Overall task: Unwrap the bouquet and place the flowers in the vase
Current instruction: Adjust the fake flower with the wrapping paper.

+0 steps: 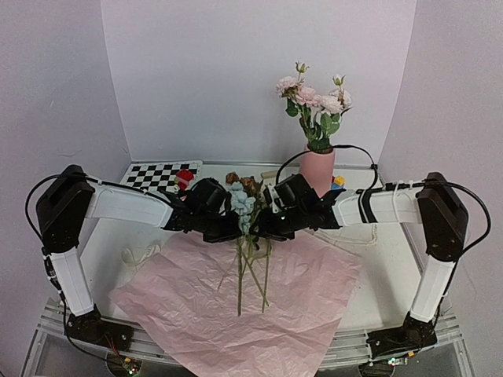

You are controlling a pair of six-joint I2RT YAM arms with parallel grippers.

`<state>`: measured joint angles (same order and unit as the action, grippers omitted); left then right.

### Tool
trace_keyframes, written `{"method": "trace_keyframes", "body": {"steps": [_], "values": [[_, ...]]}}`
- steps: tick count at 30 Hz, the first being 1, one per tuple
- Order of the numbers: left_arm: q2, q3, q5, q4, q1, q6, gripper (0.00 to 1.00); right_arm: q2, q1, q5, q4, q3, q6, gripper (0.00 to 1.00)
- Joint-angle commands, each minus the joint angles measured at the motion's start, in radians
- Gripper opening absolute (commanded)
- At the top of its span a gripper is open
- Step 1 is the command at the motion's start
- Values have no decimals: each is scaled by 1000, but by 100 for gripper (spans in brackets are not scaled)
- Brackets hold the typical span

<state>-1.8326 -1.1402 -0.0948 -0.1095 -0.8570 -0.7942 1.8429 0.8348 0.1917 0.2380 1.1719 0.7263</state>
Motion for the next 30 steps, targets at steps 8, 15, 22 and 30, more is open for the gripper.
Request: {"method": "trace_keyframes", "body": {"steps": [8,15,22,30], "values": [[-43,-83,-82,61,4,-12,0,105,14,-55,70,-13,33,37],[-54,-89,-111,61,4,-31,0,142,14,-70,77,11,27,32],[-40,-70,-104,60,4,-40,0,216,14,-57,96,66,36,30],[11,4,-91,56,4,-45,0,157,13,-159,101,32,30,4]]}}
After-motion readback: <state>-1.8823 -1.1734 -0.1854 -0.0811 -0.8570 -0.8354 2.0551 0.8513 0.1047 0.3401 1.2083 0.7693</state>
